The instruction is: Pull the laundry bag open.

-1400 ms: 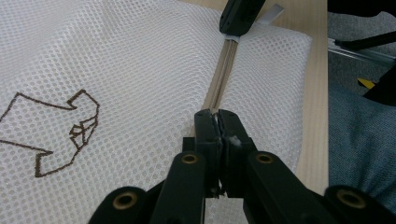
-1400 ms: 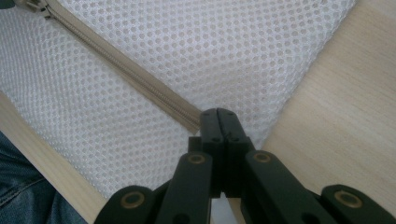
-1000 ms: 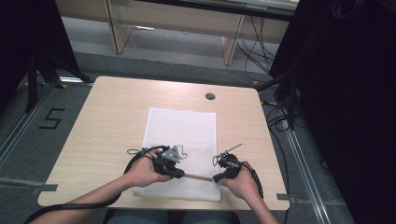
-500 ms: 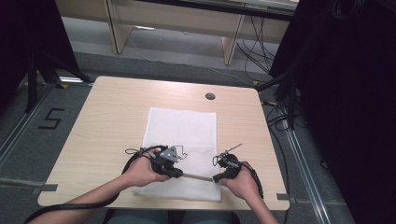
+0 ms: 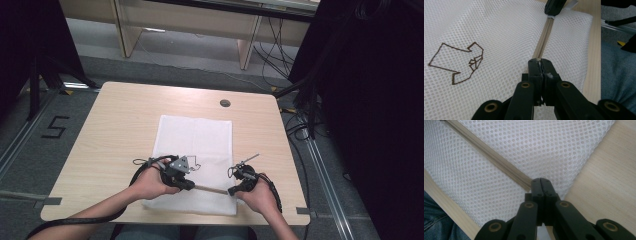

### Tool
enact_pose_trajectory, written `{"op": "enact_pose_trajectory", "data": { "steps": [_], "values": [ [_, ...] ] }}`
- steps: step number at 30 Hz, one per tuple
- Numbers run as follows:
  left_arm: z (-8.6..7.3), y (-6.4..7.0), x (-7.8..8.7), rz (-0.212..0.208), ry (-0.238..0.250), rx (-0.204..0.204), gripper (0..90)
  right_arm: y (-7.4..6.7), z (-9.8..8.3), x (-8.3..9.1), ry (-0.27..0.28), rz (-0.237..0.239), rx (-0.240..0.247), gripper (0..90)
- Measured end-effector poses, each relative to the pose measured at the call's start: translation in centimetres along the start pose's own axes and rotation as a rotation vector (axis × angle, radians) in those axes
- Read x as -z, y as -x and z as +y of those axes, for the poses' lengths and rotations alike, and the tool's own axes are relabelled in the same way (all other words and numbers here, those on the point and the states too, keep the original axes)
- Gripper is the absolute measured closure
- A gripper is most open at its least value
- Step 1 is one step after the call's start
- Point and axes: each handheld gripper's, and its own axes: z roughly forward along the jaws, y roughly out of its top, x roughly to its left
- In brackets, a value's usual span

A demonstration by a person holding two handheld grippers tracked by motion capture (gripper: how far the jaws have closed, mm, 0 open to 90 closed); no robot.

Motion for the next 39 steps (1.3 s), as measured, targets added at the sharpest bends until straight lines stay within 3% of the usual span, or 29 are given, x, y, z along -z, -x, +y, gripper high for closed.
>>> {"op": "enact_pose_trajectory", "data": {
  "steps": [12,14,20,35,39],
  "values": [
    [-0.14,0.03,0.17,0.006,-0.003,0.007,87.6,-0.01,-0.01,0.00,0.000,0.000,0.000,90.0],
    [-0.14,-0.07,0.20,0.004,-0.003,-0.007,87.5,0.02,-0.02,0.01,0.000,0.001,0.002,90.0],
    [-0.41,-0.16,0.48,0.001,0.004,0.026,87.6,0.03,-0.02,0.01,0.000,0.001,0.002,90.0],
    [-0.55,-0.35,0.68,-0.002,-0.001,0.011,87.5,0.03,-0.03,0.04,-0.002,-0.004,-0.002,90.0],
    [-0.60,-0.17,0.67,-0.006,0.007,0.029,87.5,0.04,-0.05,0.06,-0.002,-0.001,-0.001,90.0]
  ]
}}
